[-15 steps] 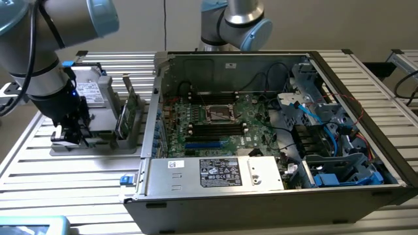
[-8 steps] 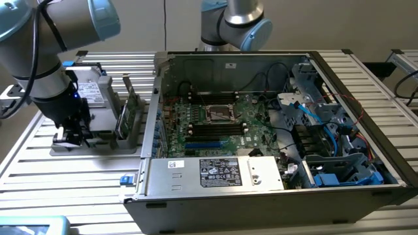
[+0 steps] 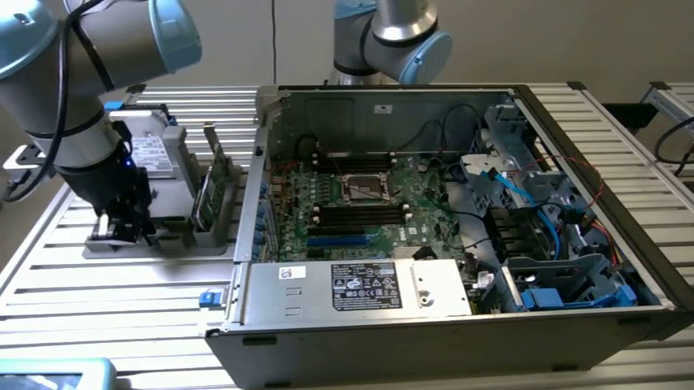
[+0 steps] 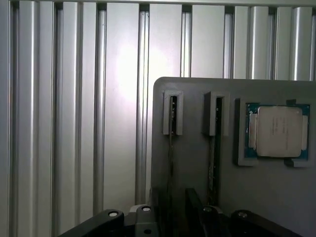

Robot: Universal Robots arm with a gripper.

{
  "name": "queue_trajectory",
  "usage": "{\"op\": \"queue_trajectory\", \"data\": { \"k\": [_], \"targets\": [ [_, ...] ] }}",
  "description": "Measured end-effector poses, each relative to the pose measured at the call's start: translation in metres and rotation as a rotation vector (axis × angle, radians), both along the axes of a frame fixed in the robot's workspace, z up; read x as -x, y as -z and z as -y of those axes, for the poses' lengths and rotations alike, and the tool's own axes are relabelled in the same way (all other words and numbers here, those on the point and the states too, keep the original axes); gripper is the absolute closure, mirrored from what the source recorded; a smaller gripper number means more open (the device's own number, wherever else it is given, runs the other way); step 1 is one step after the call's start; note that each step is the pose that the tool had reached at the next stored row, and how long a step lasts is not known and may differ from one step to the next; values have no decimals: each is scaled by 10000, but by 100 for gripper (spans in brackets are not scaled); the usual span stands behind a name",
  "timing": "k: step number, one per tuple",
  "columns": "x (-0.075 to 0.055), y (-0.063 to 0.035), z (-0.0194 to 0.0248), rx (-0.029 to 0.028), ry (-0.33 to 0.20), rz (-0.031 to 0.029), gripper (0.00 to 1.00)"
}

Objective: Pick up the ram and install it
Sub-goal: 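Pick up the ram and move it above insertion slot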

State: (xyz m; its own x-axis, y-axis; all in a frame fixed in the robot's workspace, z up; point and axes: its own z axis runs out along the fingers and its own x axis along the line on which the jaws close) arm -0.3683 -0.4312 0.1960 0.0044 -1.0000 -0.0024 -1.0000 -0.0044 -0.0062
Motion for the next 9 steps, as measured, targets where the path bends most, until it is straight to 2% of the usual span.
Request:
{"op": "queue_trajectory", "data": {
  "k": [2, 3, 4, 9],
  "targets": [
    [0, 3, 0, 1, 0, -1, 78],
    [0, 3, 0, 2, 0, -1, 78],
    [-1, -4, -1, -2, 0, 2, 84],
    [0, -212, 0, -1, 1, 3, 86]
  ]
}}
